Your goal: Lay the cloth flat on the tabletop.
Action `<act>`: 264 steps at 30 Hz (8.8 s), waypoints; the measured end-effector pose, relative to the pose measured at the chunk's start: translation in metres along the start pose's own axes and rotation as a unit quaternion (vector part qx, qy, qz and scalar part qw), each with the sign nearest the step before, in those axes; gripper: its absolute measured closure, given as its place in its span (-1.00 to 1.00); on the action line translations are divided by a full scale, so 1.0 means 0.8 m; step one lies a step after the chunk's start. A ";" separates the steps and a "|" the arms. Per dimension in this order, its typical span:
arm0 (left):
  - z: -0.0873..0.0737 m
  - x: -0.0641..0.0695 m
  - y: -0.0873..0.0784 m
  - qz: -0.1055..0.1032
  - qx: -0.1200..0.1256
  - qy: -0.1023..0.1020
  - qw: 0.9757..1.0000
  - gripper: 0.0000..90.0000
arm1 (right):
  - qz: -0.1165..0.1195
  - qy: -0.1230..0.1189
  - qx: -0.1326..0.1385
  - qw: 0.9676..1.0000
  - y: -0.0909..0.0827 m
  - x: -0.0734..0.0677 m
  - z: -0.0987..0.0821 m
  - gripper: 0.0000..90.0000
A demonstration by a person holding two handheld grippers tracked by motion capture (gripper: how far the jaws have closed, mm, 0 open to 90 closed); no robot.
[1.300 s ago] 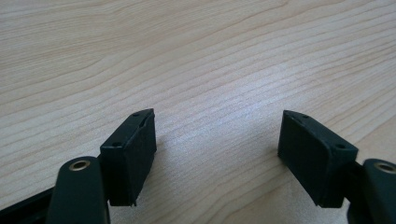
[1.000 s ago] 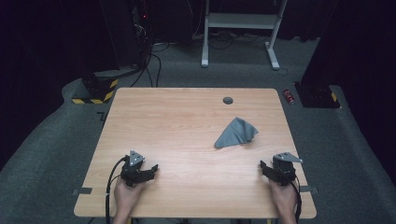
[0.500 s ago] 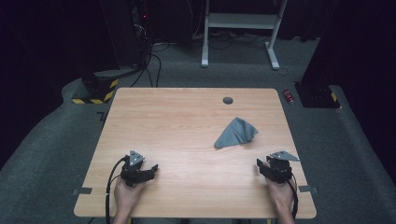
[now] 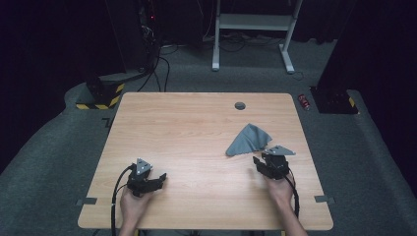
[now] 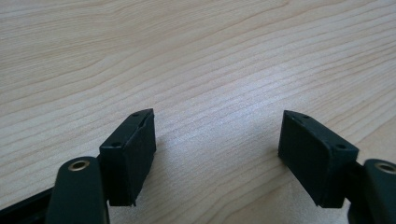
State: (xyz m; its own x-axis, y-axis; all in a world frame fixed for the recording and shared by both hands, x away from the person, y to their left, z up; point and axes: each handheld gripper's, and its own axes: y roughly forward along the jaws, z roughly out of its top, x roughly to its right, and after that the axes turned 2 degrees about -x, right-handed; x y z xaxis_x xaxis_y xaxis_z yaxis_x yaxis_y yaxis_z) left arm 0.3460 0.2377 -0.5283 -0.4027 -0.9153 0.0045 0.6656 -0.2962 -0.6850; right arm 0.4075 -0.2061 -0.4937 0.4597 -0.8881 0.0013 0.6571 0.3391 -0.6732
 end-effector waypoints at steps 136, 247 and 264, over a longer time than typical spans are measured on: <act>0.088 0.162 0.059 -0.073 -0.035 0.155 0.985 0.41 | 0.085 -0.091 -0.016 0.992 0.056 -0.131 0.000 0.44; 0.102 0.132 0.056 -0.087 -0.093 0.154 0.980 1.00 | 0.096 -0.106 -0.015 0.990 0.058 -0.132 0.002 0.40; 0.106 0.144 0.058 -0.097 -0.101 0.138 0.980 0.32 | 0.096 -0.106 -0.015 0.990 0.058 -0.132 0.002 0.40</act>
State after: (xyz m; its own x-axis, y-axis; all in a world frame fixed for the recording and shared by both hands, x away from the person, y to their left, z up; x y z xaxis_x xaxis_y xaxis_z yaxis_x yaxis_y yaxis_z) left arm 0.3839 0.0956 -0.4977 -0.6826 -0.7302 -0.0300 0.4329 -0.3710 -0.8215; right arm 0.3902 -0.0964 -0.5239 0.6919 -0.7216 0.0240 0.5286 0.4836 -0.6977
